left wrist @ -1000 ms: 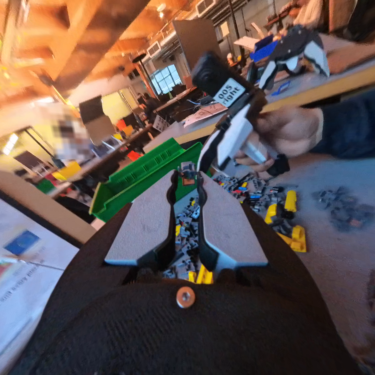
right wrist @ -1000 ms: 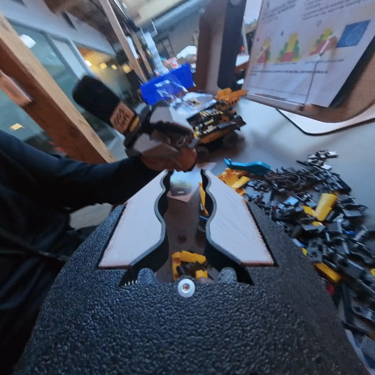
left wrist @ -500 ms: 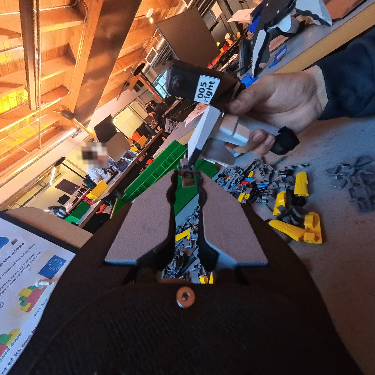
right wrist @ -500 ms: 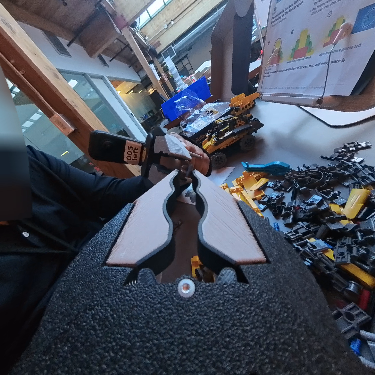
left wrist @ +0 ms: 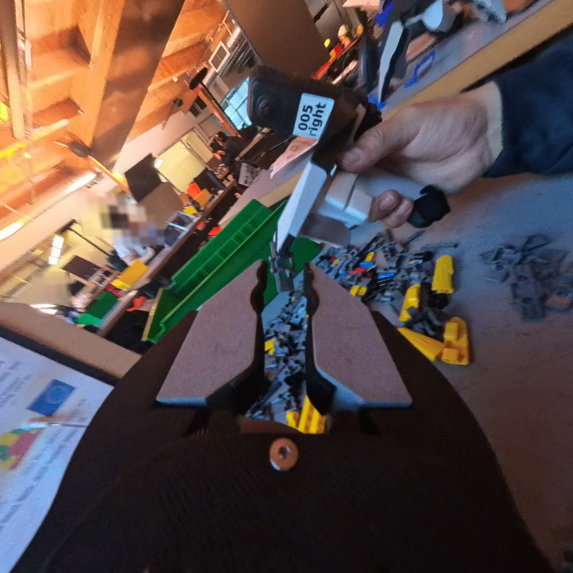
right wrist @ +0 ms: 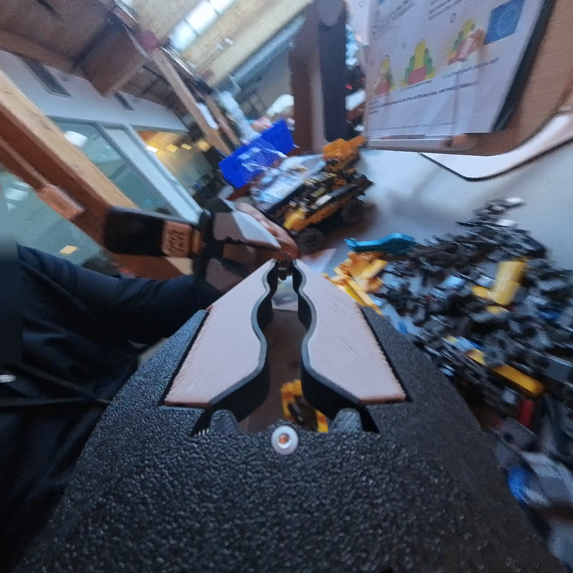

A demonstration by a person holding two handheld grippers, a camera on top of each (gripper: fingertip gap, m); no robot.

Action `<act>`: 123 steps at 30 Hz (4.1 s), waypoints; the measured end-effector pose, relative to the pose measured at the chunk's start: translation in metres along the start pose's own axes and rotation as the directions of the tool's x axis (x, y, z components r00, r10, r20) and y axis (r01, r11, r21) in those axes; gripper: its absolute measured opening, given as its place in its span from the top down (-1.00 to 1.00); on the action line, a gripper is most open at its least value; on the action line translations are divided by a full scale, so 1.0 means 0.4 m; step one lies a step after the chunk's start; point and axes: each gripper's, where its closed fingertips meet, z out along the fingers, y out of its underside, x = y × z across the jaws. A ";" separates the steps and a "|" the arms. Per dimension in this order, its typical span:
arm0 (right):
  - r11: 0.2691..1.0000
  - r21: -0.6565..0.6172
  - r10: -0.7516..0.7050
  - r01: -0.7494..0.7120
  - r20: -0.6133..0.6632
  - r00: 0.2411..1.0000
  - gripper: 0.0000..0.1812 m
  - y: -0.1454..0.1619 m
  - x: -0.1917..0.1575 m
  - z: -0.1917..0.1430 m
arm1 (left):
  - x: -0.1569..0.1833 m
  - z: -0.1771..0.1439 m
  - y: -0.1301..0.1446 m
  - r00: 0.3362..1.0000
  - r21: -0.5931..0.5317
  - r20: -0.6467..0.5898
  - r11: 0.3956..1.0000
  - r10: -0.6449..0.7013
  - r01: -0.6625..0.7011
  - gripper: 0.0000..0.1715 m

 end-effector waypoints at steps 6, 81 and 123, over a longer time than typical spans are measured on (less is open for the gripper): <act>0.992 -0.072 -0.121 0.107 -0.231 0.965 0.91 0.040 -0.032 -0.115 | -0.061 -0.009 0.016 0.976 -0.009 0.040 0.976 -0.216 0.217 0.66; 0.958 -0.091 -0.288 0.274 -0.299 0.910 0.97 0.065 0.017 -0.041 | -0.042 -0.027 0.425 0.779 -0.630 0.264 0.510 -0.569 0.586 0.82; 0.970 -0.238 -0.092 0.049 -0.172 0.981 0.95 0.193 -0.116 -0.137 | 0.042 0.012 0.018 0.991 -0.128 -0.107 0.990 -0.074 0.060 0.80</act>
